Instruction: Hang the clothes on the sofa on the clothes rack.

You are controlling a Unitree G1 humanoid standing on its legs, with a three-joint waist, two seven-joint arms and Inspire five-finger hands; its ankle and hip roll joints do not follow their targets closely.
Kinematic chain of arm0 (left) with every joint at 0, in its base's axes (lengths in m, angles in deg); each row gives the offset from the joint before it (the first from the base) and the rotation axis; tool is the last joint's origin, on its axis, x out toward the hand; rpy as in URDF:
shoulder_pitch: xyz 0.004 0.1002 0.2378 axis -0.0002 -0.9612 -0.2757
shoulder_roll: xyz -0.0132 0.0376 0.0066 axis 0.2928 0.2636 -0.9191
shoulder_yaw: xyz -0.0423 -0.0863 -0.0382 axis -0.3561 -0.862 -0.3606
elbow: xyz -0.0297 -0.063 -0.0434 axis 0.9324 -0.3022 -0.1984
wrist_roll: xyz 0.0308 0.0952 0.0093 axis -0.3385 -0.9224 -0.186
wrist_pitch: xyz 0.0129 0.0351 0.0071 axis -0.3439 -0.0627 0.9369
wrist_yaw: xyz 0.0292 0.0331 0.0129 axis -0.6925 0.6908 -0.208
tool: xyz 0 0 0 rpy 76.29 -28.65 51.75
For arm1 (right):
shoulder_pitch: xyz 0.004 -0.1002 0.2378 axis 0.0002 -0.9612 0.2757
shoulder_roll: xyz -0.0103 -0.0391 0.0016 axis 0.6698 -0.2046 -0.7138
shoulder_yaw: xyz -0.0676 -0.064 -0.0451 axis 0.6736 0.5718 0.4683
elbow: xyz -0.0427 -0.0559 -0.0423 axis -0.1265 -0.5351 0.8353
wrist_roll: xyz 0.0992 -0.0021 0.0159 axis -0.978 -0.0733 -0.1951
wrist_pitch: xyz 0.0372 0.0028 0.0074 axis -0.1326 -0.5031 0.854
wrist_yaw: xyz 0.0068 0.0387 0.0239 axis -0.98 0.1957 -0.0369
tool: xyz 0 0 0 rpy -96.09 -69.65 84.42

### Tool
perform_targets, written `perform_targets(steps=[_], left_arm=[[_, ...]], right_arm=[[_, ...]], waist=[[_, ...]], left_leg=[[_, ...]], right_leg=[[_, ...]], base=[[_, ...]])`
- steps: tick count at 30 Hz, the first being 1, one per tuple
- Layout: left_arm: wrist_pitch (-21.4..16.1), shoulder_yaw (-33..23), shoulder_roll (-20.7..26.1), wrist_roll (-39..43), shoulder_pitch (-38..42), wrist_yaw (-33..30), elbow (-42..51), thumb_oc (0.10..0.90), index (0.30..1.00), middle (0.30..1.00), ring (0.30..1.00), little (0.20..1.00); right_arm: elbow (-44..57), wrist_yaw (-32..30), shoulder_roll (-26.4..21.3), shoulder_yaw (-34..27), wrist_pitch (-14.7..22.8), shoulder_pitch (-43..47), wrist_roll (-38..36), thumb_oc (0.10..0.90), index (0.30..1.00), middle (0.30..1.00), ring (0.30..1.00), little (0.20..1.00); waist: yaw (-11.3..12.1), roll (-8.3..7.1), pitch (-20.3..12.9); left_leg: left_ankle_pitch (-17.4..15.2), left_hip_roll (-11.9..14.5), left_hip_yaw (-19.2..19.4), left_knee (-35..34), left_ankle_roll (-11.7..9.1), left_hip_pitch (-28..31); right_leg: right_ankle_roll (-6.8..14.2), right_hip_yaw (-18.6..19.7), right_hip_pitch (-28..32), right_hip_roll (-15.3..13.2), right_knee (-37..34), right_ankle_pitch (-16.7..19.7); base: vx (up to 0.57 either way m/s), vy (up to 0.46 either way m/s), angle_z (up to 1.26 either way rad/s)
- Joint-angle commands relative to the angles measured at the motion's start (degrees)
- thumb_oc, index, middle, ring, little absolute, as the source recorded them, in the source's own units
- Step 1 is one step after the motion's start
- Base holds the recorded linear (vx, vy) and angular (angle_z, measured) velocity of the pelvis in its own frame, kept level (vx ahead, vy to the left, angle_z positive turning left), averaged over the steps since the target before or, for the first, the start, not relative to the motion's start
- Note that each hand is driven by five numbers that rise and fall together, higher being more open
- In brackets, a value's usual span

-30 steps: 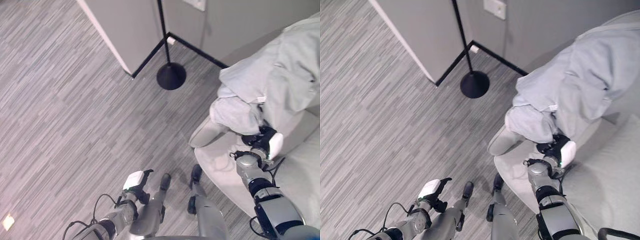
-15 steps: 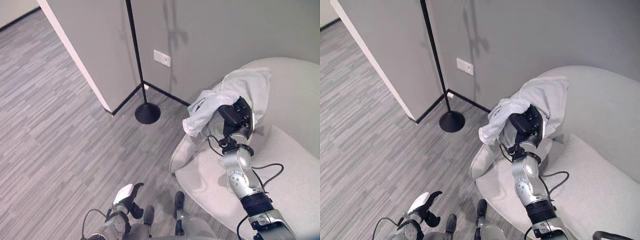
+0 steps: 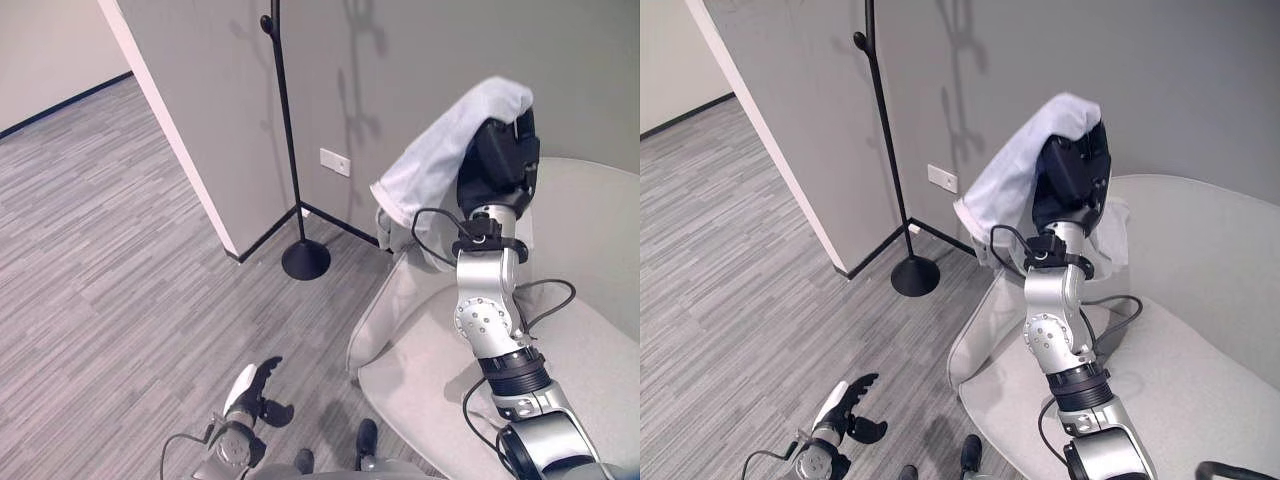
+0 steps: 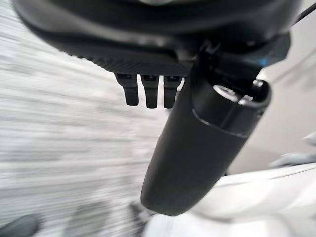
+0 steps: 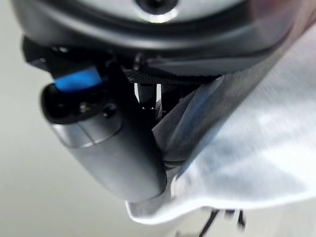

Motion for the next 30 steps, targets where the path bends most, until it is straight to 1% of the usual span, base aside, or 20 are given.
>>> perform_targets(steps=[1,4,5,6,7,8,10,12,13,14,16,17,19,21,23,26,29,30], left_arm=[[-2.88,-2.89,5.39,5.74,0.98,-3.63,5.86,0.8,0.9,0.9,0.9,0.9],[-3.55,-5.68,6.49,10.93,0.51,-5.23,12.25,0.8,0.9,0.9,0.9,0.9],[-3.42,-5.83,6.53,10.99,0.47,-5.19,12.45,0.8,0.9,0.9,0.9,0.9],[-3.6,-7.16,7.15,12.4,0.61,-6.28,15.61,0.8,0.9,0.9,0.9,0.9],[-3.48,-7.29,7.16,12.43,0.61,-6.26,15.76,0.8,0.9,0.9,0.9,0.9],[-3.57,-8.66,7.9,13.51,0.73,-7.29,18.92,0.8,0.9,0.9,0.9,0.9],[-3.51,-8.98,8.01,13.6,0.76,-7.7,19.67,0.8,0.9,0.9,0.9,0.9],[-4.24,-10.39,8.88,13.83,1.21,-9.26,22.5,0.8,0.9,0.9,0.9,0.9],[-4.17,-10.5,8.89,13.82,1.2,-9.27,22.59,0.8,0.9,0.9,0.9,0.9],[-4.53,-11.43,9.85,12.43,1.57,-10.35,24.0,0.8,0.9,0.9,0.9,0.9],[-4.93,-12.05,10.32,11.69,1.86,-11.17,25.09,0.8,0.9,0.9,0.9,0.9],[-5.67,-12.78,11.08,10.25,2.69,-12.32,26.61,0.8,0.9,0.9,0.9,0.9],[-5.9,-13.37,12.22,8.01,3.56,-13.3,28.08,0.8,0.9,0.9,0.9,0.9],[-6.18,-13.52,12.58,7.35,3.97,-13.62,28.81,0.8,0.9,0.9,0.9,0.9],[-7.18,-13.95,13.73,6.86,5.71,-13.46,31.96,0.8,0.9,0.9,0.9,0.9],[-7.84,-12.68,13.98,7.2,8.07,-12.69,34.1,0.8,0.9,0.9,0.9,0.9],[-7.87,-9.55,13.24,6.84,11.56,-11.81,34.74,0.8,0.9,0.9,0.9,0.9],[-7.88,-9.48,13.19,6.88,11.64,-11.79,34.68,0.8,0.9,0.9,0.9,0.9]], right_arm=[[2.7,0.99,-4.5,1.86,3.72,13.75,2.8,0.4,0.3,0.3,0.3,0.3],[-0.91,-0.86,-6.23,4.46,2.64,21.71,1.94,0.4,0.3,0.3,0.3,0.3],[-1.13,-0.83,-6.18,4.56,2.69,22.0,1.88,0.4,0.3,0.3,0.3,0.3],[-3.67,-1.89,-6.56,5.66,2.38,26.61,1.24,0.4,0.3,0.3,0.3,0.3],[-3.88,-1.83,-6.52,5.74,2.43,26.88,1.15,0.4,0.3,0.3,0.3,0.3],[-5.95,-2.49,-5.74,6.95,2.5,30.49,0.07,0.4,0.3,0.3,0.3,0.3],[-6.51,-2.71,-5.18,7.29,2.54,31.81,-0.23,0.4,0.3,0.3,0.3,0.3],[-8.12,-3.11,-3.29,8.33,2.84,35.65,-0.59,0.4,0.3,0.3,0.3,0.3],[-8.24,-3.09,-3.22,8.36,2.87,35.82,-0.61,0.4,0.3,0.3,0.3,0.3],[-8.96,-3.49,-2.3,8.88,3.19,37.86,-0.57,0.4,0.3,0.3,0.3,0.3],[-9.1,-3.51,-1.62,9.24,3.43,38.62,-0.61,0.4,0.3,0.3,0.3,0.3],[-9.25,-3.32,-0.73,10.01,4.02,39.51,-0.85,0.4,0.3,0.3,0.3,0.3],[-9.07,-3.04,-0.22,10.67,4.31,40.02,-0.86,0.4,0.3,0.3,0.3,0.3],[-8.98,-2.84,0.02,10.94,4.43,40.13,-0.92,0.4,0.3,0.3,0.3,0.3],[-8.71,-2.14,0.93,12.21,4.29,40.95,-0.8,0.4,0.3,0.3,0.3,0.3],[-8.25,-1.26,2.7,14.11,3.71,41.25,-0.95,0.4,0.3,0.3,0.3,0.3],[-6.1,0.44,3.5,15.98,3.22,40.36,-2.16,0.4,0.3,0.3,0.3,0.3],[-6.05,0.48,3.4,15.99,3.21,40.3,-2.2,0.4,0.3,0.3,0.3,0.3]], waist=[[1.18,-3.52,-7.64],[1.81,-4.23,-7.98],[1.72,-4.21,-7.87],[2.11,-4.63,-8.2],[2.02,-4.61,-8.1],[2.28,-4.94,-8.38],[2.4,-5.07,-8.48],[3.01,-5.48,-8.74],[2.92,-5.49,-8.66],[3.36,-5.69,-8.77],[3.59,-5.85,-8.79],[3.76,-6.11,-8.76],[3.91,-6.28,-8.67],[4.0,-6.31,-8.7],[4.2,-6.46,-8.6],[4.13,-6.61,-8.46],[3.8,-6.82,-8.27],[3.84,-6.78,-8.26]], left_leg=[[0.37,1.55,-0.42,0.21,-0.86,-2.95],[0.48,1.43,-0.77,0.21,-0.82,-2.64],[0.47,1.42,-0.78,0.21,-0.82,-2.61],[0.44,1.43,-1.07,0.21,-0.85,-2.49],[0.44,1.43,-1.09,0.21,-0.85,-2.47],[0.41,1.38,-1.47,0.21,-0.88,-2.33],[0.4,1.35,-1.68,0.21,-0.9,-2.3],[0.41,1.25,-2.21,0.21,-0.96,-2.18],[0.41,1.24,-2.23,0.21,-0.96,-2.16],[0.38,1.19,-2.53,0.21,-0.97,-2.15],[0.4,1.17,-2.75,0.21,-0.99,-2.13],[0.33,1.14,-3.07,0.21,-1.03,-2.02],[0.29,1.14,-3.26,0.21,-1.1,-1.92],[0.27,1.11,-3.34,0.21,-1.11,-1.9],[0.25,1.01,-3.65,0.21,-1.2,-1.88],[0.24,1.0,-3.77,0.21,-1.25,-1.87],[0.25,1.03,-3.77,0.21,-1.3,-1.92],[0.25,1.02,-3.8,0.21,-1.3,-1.91]], right_leg=[[5.04,3.74,7.14,-2.37,0.48,-7.81],[4.93,3.51,7.65,-2.37,0.48,-7.73],[4.93,3.51,7.68,-2.37,0.48,-7.74],[4.84,3.31,7.94,-2.38,0.48,-7.81],[4.84,3.29,7.97,-2.38,0.48,-7.82],[4.78,2.97,8.15,-2.37,0.48,-7.91],[4.75,2.93,8.26,-2.37,0.48,-7.95],[4.67,2.37,8.62,-2.38,0.48,-8.08],[4.67,2.34,8.65,-2.39,0.48,-8.09],[4.64,2.16,8.71,-2.39,0.48,-8.1],[4.6,2.04,8.84,-2.4,0.48,-8.12],[4.59,1.67,9.04,-2.45,0.48,-8.19],[4.57,1.4,9.2,-2.51,0.48,-8.29],[4.57,1.29,9.25,-2.52,0.48,-8.31],[4.58,0.96,9.45,-2.62,0.48,-8.34],[4.58,0.73,9.56,-2.73,0.48,-8.38],[4.56,0.69,9.61,-2.75,0.48,-8.4],[4.56,0.67,9.63,-2.75,0.48,-8.41]], base=[[0.0,0.0,0.0],[0.0,0.0,-0.01],[0.0,0.0,0.0],[0.0,0.0,0.0],[0.0,0.0,0.0],[0.0,0.0,0.0],[0.02,0.0,0.09],[0.02,-0.001,0.11],[0.02,0.0,0.09],[0.01,-0.002,0.09],[0.02,-0.002,0.06],[0.03,-0.002,0.04],[0.02,-0.006,0.08],[0.02,-0.005,0.13],[0.03,-0.003,0.12],[0.0,0.0,0.03],[0.0,0.0,0.0],[0.0,0.0,0.0]])
